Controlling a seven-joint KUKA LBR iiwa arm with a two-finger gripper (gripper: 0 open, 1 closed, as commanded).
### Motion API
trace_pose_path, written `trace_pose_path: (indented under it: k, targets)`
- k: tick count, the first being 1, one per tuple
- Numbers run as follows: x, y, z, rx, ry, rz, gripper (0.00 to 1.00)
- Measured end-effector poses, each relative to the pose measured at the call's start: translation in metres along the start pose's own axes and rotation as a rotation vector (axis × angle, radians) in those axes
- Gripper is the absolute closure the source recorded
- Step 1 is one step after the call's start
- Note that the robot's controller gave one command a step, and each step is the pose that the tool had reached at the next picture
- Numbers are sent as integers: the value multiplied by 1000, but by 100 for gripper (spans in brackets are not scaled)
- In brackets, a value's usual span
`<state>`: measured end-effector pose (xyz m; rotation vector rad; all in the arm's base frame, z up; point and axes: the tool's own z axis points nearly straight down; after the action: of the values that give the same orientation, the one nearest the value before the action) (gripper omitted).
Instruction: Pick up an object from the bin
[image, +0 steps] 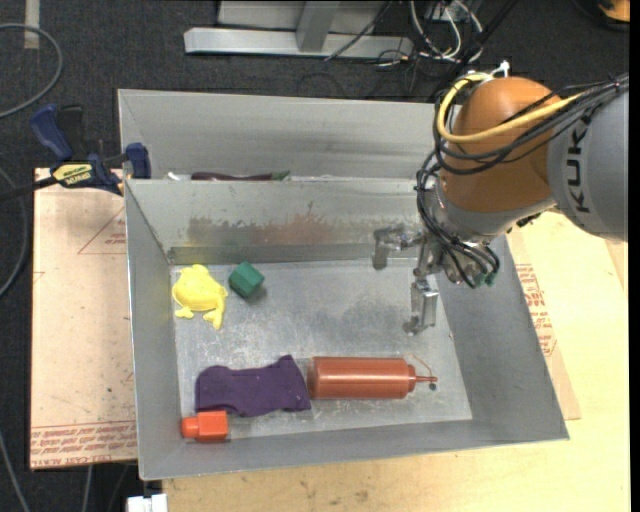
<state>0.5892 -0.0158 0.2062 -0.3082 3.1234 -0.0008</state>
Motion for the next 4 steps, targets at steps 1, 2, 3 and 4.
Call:
trace_pose_path:
  k: [1, 2, 3, 4]
  targets:
    - [53, -11, 1, -4, -4, -11, 0]
    - [83, -25, 6, 0, 2, -28, 0]
    - [86, 22, 55, -2, -9, -69, 0]
    - [76, 21, 93, -6, -2, -170, 0]
